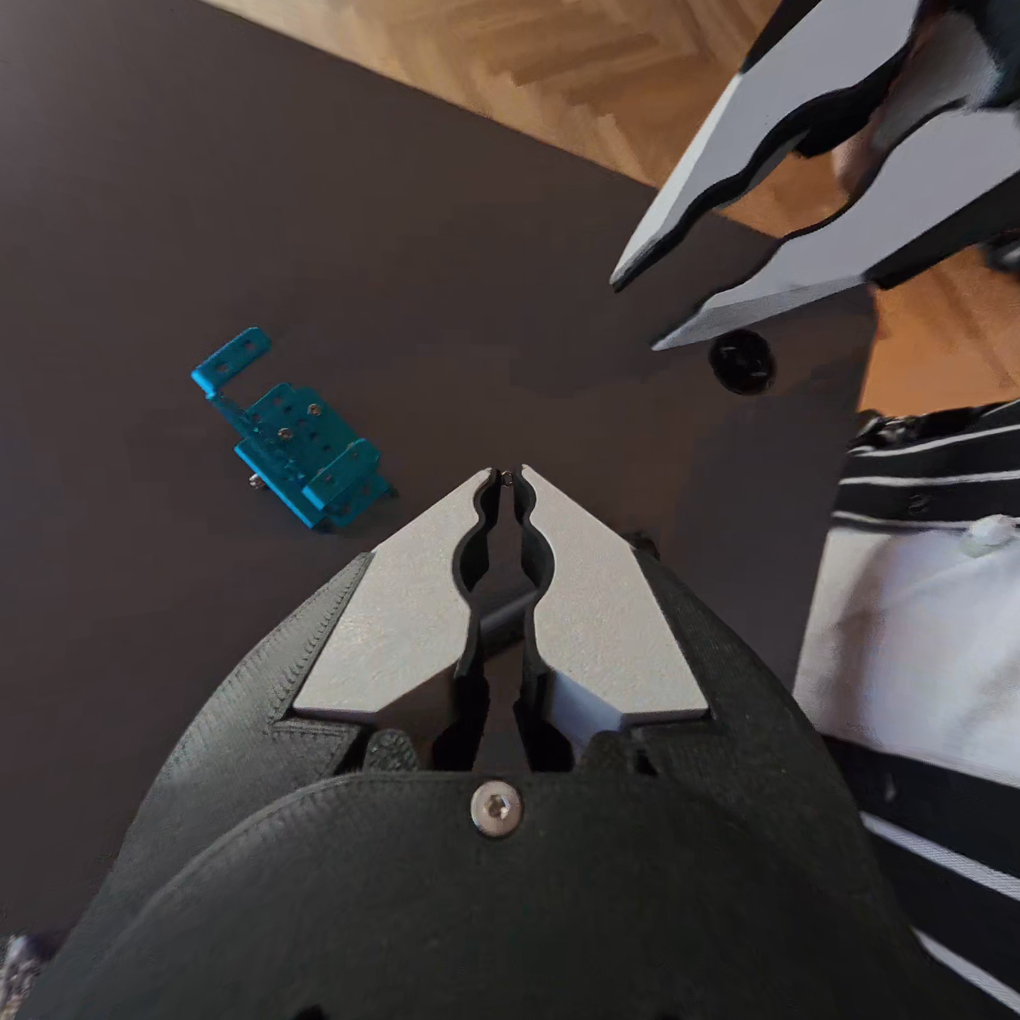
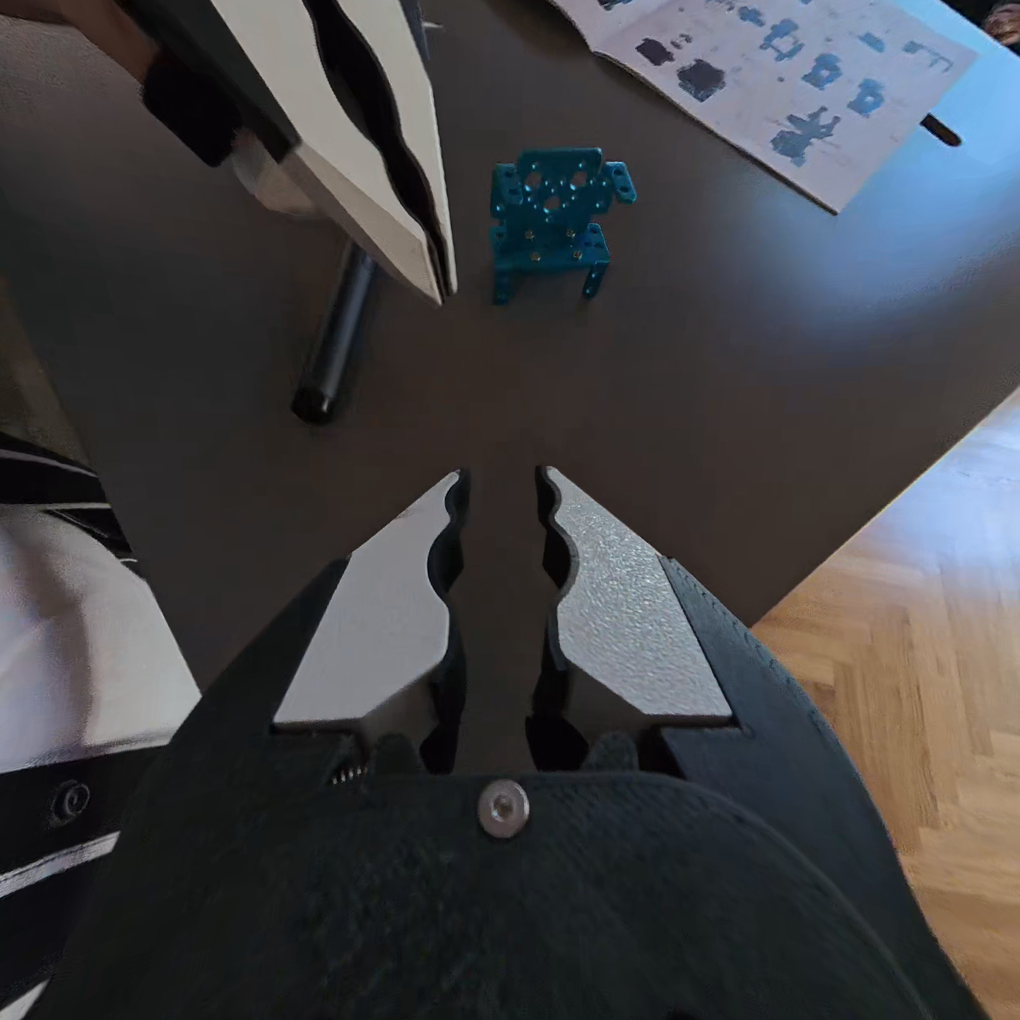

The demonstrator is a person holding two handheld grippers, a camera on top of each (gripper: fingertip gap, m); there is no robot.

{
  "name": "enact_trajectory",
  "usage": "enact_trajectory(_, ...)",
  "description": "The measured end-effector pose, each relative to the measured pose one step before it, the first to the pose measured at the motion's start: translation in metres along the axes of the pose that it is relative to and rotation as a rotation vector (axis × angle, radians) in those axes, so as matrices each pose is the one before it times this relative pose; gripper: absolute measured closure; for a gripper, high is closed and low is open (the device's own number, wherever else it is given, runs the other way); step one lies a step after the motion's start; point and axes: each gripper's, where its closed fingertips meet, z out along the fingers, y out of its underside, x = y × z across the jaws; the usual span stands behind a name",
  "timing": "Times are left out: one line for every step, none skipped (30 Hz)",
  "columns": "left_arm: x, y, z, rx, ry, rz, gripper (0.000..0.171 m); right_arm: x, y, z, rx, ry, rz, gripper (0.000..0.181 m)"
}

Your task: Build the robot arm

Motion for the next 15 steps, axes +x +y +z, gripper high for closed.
enact_trajectory(-0.00037,0.00002,0.0093,-0.02348,-0.0377,-0.0079,0.168,0.00328,0.00298,-0.00143,0.0028,-0.0266,-0.0171,0.157)
enact_trajectory(0.00042,0.00002,0.0073,-0.02036,-0.0361,-0.0028,0.168,0.00236,0.00234,-0.00097,-0.0003,-0.0248,-0.0141,0.157)
enact_trajectory(0.00146,0.00033,0.00558,-0.01933,-0.0292,-0.0043,0.168,0.00114,0.00091,-0.00057,0.0033,-0.0251,-0.0128,0.157)
enact_trajectory(0.00173,0.00045,0.00428,-0.01627,-0.0219,-0.0096,0.168,0.00029,-0.00032,-0.00014,0.0091,-0.0244,-0.0115,0.157)
enact_trajectory(0.00107,0.00025,0.00295,-0.01171,-0.0193,-0.0147,0.168,0.00001,-0.00064,0.0004,0.0098,-0.0213,-0.0101,0.157)
enact_trajectory(0.00045,-0.00002,0.00165,-0.00656,-0.017,-0.0108,0.168,-0.00019,-0.00032,0.00109,0.0077,-0.0179,-0.0093,0.157)
enact_trajectory(0.00034,0.00069,0.00102,-0.00834,-0.0124,-0.004,0.168,-0.00004,0.00016,0.00169,0.0053,-0.014,-0.0073,0.157)
enact_trajectory(0.00005,0.00125,0.00088,-0.01021,-0.0089,-0.0038,0.168,-0.00004,0.00047,0.00208,0.0053,-0.0106,-0.0043,0.157)
enact_trajectory(0.00014,0.00081,0.00114,-0.00413,-0.0016,-0.0064,0.168,-0.0001,0.00061,0.00242,0.0049,-0.0082,-0.0022,0.157)
enact_trajectory(0.00179,0.00081,0.00163,-0.00046,0.0124,-0.0078,0.168,0.00015,0.00102,0.00237,0.0018,-0.0042,-0.0011,0.157)
enact_trajectory(0.00134,0.00192,0.0019,-0.0044,0.0125,-0.0118,0.168,0.00053,0.00132,0.00229,-0.0011,0.0003,-0.0005,0.157)
enact_trajectory(0.00013,0.00148,0.00119,0.00116,0.004,-0.0149,0.167,0.00047,0.00153,0.00206,-0.005,0.0028,-0.0009,0.156)
enact_trajectory(0.0007,-0.00002,-0.00045,0.01346,0.0042,-0.0189,0.156,0.00071,0.00145,0.00152,-0.0072,0.0069,-0.0027,0.156)
enact_trajectory(0.00107,-0.00118,-0.00302,0.02441,0.0076,-0.0205,0.15,0.00064,0.00112,0.00078,-0.0065,0.0099,-0.0027,0.156)
enact_trajectory(-0.00023,-0.00177,-0.00555,0.03632,0.0038,-0.0189,0.15,0.00002,0.00095,0.00028,-0.0058,0.0069,0.0014,0.156)
